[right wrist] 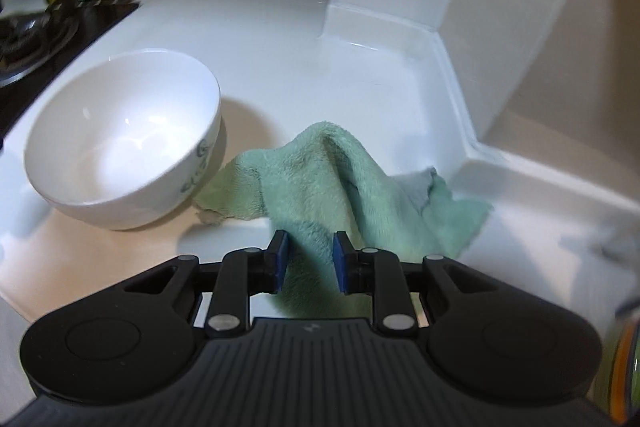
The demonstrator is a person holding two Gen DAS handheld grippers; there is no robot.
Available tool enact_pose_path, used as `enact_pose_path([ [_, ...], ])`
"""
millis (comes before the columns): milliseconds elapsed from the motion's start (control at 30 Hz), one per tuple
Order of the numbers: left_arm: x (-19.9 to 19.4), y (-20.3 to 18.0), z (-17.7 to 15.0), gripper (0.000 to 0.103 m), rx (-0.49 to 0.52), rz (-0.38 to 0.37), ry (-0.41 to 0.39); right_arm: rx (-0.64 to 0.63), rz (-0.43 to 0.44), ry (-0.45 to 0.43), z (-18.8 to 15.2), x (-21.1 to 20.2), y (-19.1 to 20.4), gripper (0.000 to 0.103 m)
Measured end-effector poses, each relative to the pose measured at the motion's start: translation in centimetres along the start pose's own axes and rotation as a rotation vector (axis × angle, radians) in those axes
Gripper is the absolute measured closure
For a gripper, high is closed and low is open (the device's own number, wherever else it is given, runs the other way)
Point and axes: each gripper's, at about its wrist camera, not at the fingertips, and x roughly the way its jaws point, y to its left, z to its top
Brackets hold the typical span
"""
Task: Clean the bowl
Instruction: 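Grasp the green towel with the right gripper while the left gripper approaches the bowl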
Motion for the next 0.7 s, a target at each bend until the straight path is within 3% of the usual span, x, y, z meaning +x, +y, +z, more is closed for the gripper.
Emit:
enact_pose_path([
  [100,0.1,0.2,0.3,0.082,-0.009,0.016,0.005,-0.036,0.029,0.048,0.0,1.7,-0.3,0.086],
  [133,0.1,0.3,0.4,0.082,-0.013,0.016,0.005,-0.036,0.044,0.05,0.0,1.7,-0.4,0.097],
  [167,0.3,0.4,0.6,0.082,-0.014,0.011,0.009,-0.029,0.059,0.043,-0.1,1.4,-0.5,0.1],
  [367,1.1,1.7,2.3,0.082,0.041,-0.078,0.039,0.093,0.099,-0.006,-0.3,-1.0,-2.2,0.101],
  [467,1.4,2.8,3.7,0.082,0.043,-0.112,0.039,0.128,0.102,-0.096,1.5,-4.9,-2.9,0.101],
  [533,1.8,3.2,4.5,0.082,0.058,-0.127,0.042,0.125,0.123,-0.204,3.6,-8.7,-3.0,0.101],
  [600,2.3,3.7,5.1,0.082,0.077,-0.131,0.053,0.139,0.197,-0.301,6.0,-12.2,-2.7,0.101],
  [700,3.7,3.7,5.5,0.082,0.102,-0.156,0.086,0.092,0.334,-0.335,9.0,-14.3,-0.8,0.101],
])
